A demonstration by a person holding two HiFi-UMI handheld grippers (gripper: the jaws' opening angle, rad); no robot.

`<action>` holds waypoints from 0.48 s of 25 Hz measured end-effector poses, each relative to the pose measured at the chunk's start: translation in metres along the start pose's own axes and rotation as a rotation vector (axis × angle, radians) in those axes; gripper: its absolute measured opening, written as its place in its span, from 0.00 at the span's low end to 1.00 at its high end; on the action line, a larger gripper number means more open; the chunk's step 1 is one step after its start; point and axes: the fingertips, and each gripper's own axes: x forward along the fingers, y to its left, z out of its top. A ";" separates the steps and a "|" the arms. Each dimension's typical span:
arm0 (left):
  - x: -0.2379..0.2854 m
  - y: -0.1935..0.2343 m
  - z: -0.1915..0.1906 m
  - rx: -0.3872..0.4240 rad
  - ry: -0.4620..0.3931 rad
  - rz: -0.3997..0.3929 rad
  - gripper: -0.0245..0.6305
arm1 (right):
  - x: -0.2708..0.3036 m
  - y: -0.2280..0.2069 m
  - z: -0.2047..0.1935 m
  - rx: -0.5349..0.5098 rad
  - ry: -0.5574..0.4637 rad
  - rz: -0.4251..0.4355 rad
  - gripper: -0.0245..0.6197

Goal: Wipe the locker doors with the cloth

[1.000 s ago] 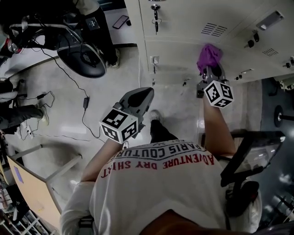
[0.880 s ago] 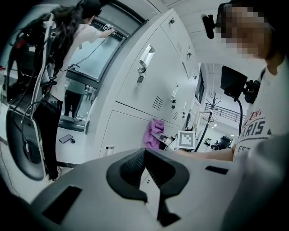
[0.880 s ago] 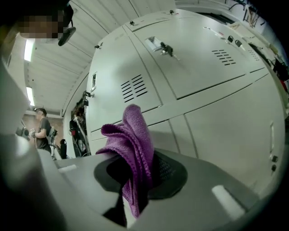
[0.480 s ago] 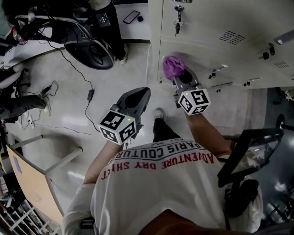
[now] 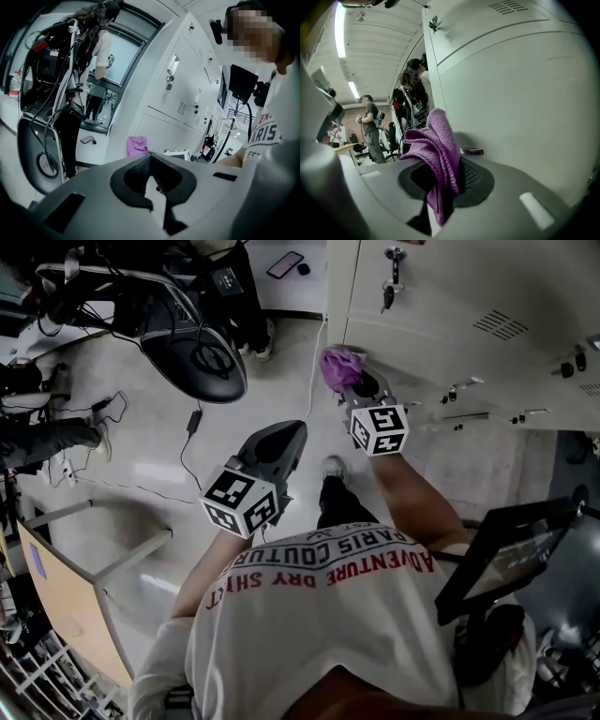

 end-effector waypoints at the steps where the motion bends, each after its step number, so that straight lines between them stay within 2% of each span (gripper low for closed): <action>1: 0.000 0.000 -0.002 -0.002 0.004 0.001 0.04 | 0.003 -0.003 -0.002 0.000 0.007 -0.011 0.15; 7: 0.005 -0.005 -0.009 0.010 0.023 -0.009 0.04 | 0.011 -0.016 -0.008 0.025 0.023 -0.070 0.15; 12: 0.011 -0.014 -0.010 0.027 0.032 -0.026 0.04 | 0.008 -0.027 -0.007 0.003 0.031 -0.091 0.15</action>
